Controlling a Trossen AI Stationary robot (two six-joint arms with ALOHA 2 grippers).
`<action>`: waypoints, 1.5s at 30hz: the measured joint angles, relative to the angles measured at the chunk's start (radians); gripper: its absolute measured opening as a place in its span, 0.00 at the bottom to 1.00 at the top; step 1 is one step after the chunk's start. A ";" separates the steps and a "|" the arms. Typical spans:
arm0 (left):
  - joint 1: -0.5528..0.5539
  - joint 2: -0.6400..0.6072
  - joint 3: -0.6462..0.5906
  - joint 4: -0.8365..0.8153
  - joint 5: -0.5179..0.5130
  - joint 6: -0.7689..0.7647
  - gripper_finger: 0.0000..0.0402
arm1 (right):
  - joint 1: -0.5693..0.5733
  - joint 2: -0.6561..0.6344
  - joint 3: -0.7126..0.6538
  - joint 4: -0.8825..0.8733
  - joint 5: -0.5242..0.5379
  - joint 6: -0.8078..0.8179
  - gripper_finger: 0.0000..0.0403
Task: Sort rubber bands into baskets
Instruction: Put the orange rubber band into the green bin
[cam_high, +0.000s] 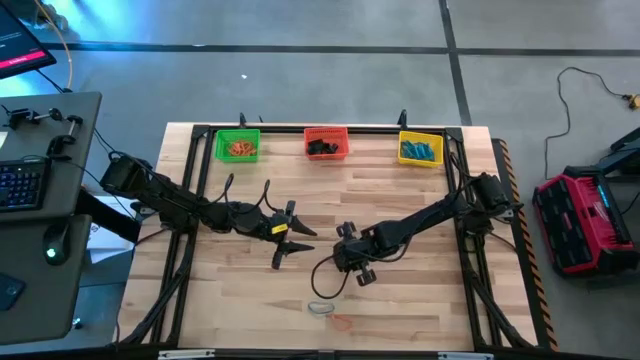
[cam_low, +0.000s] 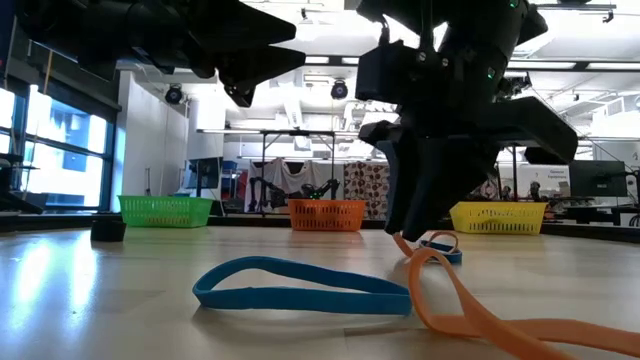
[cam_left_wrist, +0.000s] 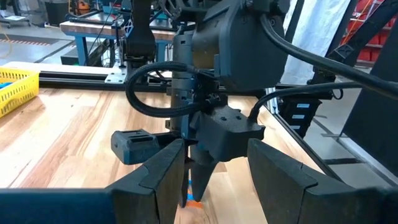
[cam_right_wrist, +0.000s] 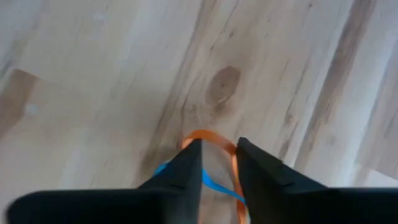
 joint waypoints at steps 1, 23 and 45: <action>0.000 0.000 0.000 0.000 0.000 0.000 0.42 | -0.004 0.000 0.000 0.000 -0.015 -0.001 0.19; 0.000 0.000 0.000 -0.028 0.000 0.001 0.42 | -0.019 -0.077 0.069 -0.104 0.029 0.096 0.01; 0.000 0.000 0.000 -0.047 0.000 0.001 0.42 | 0.014 0.063 0.067 -0.057 0.048 -0.049 0.25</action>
